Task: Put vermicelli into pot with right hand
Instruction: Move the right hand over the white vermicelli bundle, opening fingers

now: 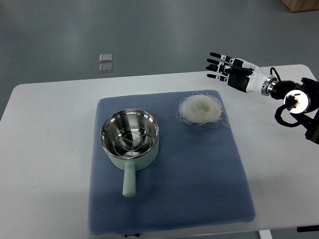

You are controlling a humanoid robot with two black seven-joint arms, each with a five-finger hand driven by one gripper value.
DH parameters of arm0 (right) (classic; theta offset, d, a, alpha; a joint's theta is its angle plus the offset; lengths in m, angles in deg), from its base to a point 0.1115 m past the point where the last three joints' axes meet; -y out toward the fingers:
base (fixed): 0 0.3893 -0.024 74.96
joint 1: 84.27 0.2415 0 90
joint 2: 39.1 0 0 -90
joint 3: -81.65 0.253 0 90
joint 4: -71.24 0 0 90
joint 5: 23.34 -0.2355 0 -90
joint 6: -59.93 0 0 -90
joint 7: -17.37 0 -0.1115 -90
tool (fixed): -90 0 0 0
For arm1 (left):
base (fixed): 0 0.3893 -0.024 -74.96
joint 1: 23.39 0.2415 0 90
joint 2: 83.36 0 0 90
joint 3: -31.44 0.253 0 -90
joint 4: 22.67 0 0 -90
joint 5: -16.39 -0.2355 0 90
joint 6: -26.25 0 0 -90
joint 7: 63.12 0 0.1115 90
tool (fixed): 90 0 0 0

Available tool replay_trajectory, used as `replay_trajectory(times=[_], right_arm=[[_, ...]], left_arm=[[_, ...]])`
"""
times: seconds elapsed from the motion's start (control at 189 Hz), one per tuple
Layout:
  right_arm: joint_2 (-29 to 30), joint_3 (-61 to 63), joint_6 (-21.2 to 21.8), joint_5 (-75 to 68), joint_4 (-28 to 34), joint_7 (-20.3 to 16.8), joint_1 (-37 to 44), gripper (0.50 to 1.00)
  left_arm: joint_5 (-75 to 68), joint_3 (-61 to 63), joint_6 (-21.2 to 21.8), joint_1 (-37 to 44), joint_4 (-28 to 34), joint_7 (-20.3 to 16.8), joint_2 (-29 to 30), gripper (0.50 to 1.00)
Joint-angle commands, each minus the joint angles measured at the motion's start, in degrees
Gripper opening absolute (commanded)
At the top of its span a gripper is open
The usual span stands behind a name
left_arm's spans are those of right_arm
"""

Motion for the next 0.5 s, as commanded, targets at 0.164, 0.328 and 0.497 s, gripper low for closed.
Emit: replay_trajectory(times=[0.164, 0.328, 0.497], right_arm=[[0.96, 0.03, 0.02, 0.33, -0.02, 0.15, -0.02, 0.928], [0.96, -0.06, 0.37, 0.77, -0.02, 0.24, 0.24, 0.928], [0.87, 0.03, 0.28, 3.58, -0.02, 0.42, 0.77, 0.926]], left_arm=[[0.1, -0.01, 0.74, 0.09, 0.02, -0.18, 0.0, 1.0], [0.1, 0.08, 0.74, 0.0, 0.63, -0.09, 0.0, 1.0], [0.18, 0.17, 0.74, -0.7, 0.81, -0.09, 0.0, 1.0]])
